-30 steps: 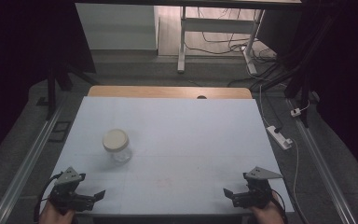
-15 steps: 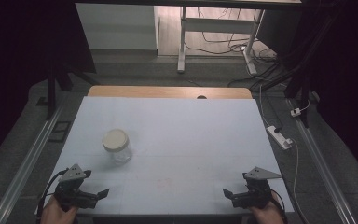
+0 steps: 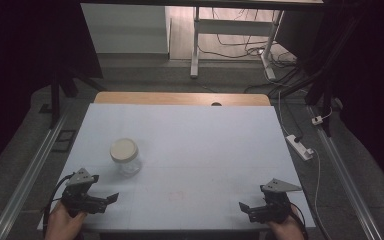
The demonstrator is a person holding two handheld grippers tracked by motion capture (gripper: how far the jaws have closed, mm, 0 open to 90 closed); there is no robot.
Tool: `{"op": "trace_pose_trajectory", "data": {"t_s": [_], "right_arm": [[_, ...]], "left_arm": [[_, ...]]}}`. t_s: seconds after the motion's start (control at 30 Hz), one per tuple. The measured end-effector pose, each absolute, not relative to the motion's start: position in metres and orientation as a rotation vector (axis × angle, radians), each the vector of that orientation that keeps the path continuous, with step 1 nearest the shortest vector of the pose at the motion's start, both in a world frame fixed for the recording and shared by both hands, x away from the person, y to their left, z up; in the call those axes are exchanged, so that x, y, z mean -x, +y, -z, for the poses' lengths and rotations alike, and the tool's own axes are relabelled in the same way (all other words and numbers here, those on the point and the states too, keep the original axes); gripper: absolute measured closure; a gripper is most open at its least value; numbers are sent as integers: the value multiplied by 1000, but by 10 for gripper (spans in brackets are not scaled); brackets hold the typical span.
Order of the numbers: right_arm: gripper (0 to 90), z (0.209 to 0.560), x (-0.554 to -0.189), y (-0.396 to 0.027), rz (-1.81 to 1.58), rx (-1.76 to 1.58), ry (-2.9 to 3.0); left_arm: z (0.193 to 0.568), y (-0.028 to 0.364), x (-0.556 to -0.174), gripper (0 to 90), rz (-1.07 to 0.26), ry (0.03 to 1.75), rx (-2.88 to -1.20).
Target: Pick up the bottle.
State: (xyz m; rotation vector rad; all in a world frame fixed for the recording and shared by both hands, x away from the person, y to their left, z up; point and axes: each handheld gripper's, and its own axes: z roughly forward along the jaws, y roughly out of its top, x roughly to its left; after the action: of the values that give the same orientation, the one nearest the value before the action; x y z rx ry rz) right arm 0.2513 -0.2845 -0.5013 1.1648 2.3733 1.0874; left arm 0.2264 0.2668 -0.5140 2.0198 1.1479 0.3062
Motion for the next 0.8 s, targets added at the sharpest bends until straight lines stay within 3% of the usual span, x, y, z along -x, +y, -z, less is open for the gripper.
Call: {"op": "trace_pose_trajectory", "data": {"t_s": [0.8], "right_arm": [[0,502,-252,-283,-1072,-1167,2390]], "left_arm": [[510,264,-273,0,-373,1151,-2023]]}}
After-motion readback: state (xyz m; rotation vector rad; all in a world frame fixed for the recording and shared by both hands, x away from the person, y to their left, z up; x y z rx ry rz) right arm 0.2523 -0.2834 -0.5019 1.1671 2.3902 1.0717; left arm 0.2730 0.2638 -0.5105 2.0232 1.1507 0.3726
